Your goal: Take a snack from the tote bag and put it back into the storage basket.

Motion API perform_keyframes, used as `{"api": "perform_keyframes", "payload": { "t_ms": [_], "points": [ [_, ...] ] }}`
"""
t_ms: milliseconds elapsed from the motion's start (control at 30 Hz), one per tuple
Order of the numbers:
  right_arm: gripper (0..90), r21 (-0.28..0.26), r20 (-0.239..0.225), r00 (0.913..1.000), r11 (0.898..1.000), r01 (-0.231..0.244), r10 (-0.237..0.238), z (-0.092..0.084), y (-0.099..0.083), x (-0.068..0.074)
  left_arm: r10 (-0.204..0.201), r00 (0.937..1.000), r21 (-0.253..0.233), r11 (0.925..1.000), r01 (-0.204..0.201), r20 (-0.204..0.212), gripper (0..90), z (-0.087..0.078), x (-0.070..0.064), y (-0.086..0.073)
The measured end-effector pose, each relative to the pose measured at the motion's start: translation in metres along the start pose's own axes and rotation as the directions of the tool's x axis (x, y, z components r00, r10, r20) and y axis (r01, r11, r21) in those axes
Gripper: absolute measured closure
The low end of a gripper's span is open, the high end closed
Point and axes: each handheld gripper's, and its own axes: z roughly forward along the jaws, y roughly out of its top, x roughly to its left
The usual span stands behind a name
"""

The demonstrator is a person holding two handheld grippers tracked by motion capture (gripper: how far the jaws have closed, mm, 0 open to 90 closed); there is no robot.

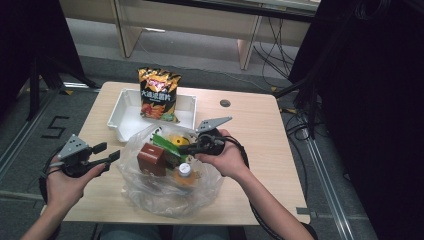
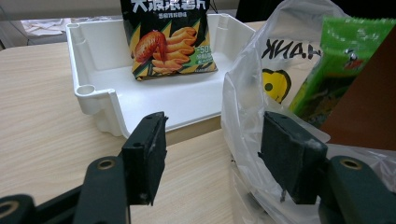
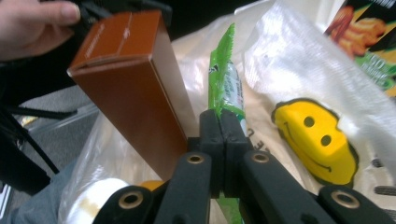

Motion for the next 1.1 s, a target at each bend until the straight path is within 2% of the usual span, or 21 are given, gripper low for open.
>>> {"api": "perform_keyframes", "payload": {
  "t_ms": [67, 100, 233, 267, 400, 433, 467, 533, 600, 633, 667, 700, 833, 867, 900, 933, 967, 1000, 1033, 1067, 1100],
  "points": [
    [90.0, -0.015, 0.012, 0.9998, 1.000, 0.013, -0.013, -0.004, 0.002, 0.000, -0.001, 1.0000, 0.000, 1.0000, 0.001, 0.000, 40.2, 0.000, 0.000, 0.000],
    [90.0, -0.024, 0.008, 1.0000, 1.000, -0.002, 0.002, -0.006, 0.003, 0.001, 0.000, 1.0000, 0.001, 1.0000, 0.000, 0.000, 40.2, 0.000, 0.000, 0.000],
    [90.0, -0.043, 0.009, 1.0000, 0.999, -0.003, 0.003, -0.011, 0.006, 0.002, -0.004, 1.0000, 0.001, 1.0000, 0.004, -0.002, 40.3, 0.001, 0.000, -0.001],
    [90.0, -0.061, 0.017, 0.9997, 0.998, 0.019, -0.018, -0.012, 0.007, 0.002, -0.003, 1.0000, 0.000, 1.0000, 0.003, -0.001, 40.3, 0.001, 0.000, -0.001],
    [90.0, -0.074, 0.010, 1.0000, 0.997, 0.002, -0.002, -0.018, 0.010, 0.003, -0.003, 1.0000, -0.003, 1.0000, 0.003, 0.001, 40.4, 0.002, 0.000, -0.001],
    [90.0, -0.087, 0.005, 0.9999, 0.996, 0.016, -0.015, -0.019, 0.012, 0.002, -0.005, 1.0000, 0.000, 1.0000, 0.005, -0.001, 40.4, 0.002, 0.000, -0.001],
    [90.0, -0.098, 0.018, 0.9998, 0.995, 0.001, 0.001, -0.021, 0.012, 0.003, -0.005, 1.0000, 0.001, 1.0000, 0.005, -0.002, 40.3, 0.002, 0.000, -0.001],
    [90.0, -0.105, 0.019, 0.9996, 0.994, 0.024, -0.022, -0.025, 0.015, 0.003, -0.005, 1.0000, 0.003, 1.0000, 0.005, -0.001, 40.4, 0.002, 0.000, -0.001],
    [90.0, -0.118, 0.007, 0.9999, 0.993, 0.010, -0.009, -0.026, 0.017, 0.005, -0.003, 1.0000, 0.003, 1.0000, 0.003, 0.000, 40.4, 0.002, 0.000, -0.001],
    [90.0, -0.122, 0.016, 0.9997, 0.992, 0.021, -0.019, -0.028, 0.019, 0.004, -0.002, 1.0000, 0.004, 1.0000, 0.002, 0.000, 40.4, 0.002, 0.000, -0.001],
    [90.0, -0.129, 0.020, 0.9998, 0.992, 0.006, -0.004, -0.030, 0.020, 0.006, -0.002, 1.0000, 0.004, 1.0000, 0.002, 0.001, 40.4, 0.002, 0.000, -0.001],
    [90.0, -0.141, 0.025, 0.9990, 0.989, 0.039, -0.036, -0.031, 0.022, 0.004, -0.001, 1.0000, 0.005, 1.0000, 0.001, 0.000, 40.4, 0.002, 0.000, -0.001],
    [90.0, -0.169, 0.027, 0.9988, 0.985, 0.045, -0.041, -0.037, 0.028, 0.005, -0.001, 1.0000, 0.005, 1.0000, 0.001, 0.001, 40.4, 0.003, 0.000, -0.001],
    [90.0, -0.168, 0.029, 0.9994, 0.986, 0.022, -0.018, -0.038, 0.029, 0.007, -0.002, 1.0000, 0.005, 1.0000, 0.002, 0.001, 40.4, 0.002, -0.001, -0.001],
    [90.0, -0.174, 0.029, 0.9990, 0.984, 0.039, -0.034, -0.039, 0.031, 0.005, -0.001, 1.0000, 0.005, 1.0000, 0.001, 0.001, 40.5, 0.002, -0.001, -0.001],
    [90.0, -0.200, 0.037, 0.9991, 0.979, 0.029, -0.022, -0.039, 0.031, 0.006, -0.002, 1.0000, 0.005, 1.0000, 0.002, 0.001, 40.5, 0.002, -0.001, -0.001],
    [90.0, -0.184, 0.031, 0.9992, 0.982, 0.033, -0.028, -0.041, 0.033, 0.006, -0.002, 1.0000, 0.004, 1.0000, 0.002, 0.001, 40.5, 0.002, -0.001, -0.001],
    [90.0, -0.211, 0.048, 0.9976, 0.976, 0.059, -0.050, -0.041, 0.034, 0.005, -0.002, 1.0000, 0.004, 1.0000, 0.002, 0.001, 40.5, 0.002, -0.001, -0.001],
    [90.0, -0.193, 0.030, 0.9991, 0.980, 0.037, -0.032, -0.043, 0.035, 0.006, -0.002, 1.0000, 0.003, 1.0000, 0.002, 0.001, 40.5, 0.002, -0.001, -0.001],
    [90.0, -0.215, 0.043, 0.9981, 0.975, 0.052, -0.044, -0.043, 0.036, 0.005, -0.002, 1.0000, 0.004, 1.0000, 0.002, 0.003, 40.5, 0.002, -0.001, -0.002],
    [90.0, -0.204, 0.026, 0.9992, 0.978, 0.034, -0.029, -0.044, 0.036, 0.006, -0.001, 1.0000, 0.006, 1.0000, 0.001, 0.002, 40.5, 0.003, 0.000, -0.002]
  ]
}}
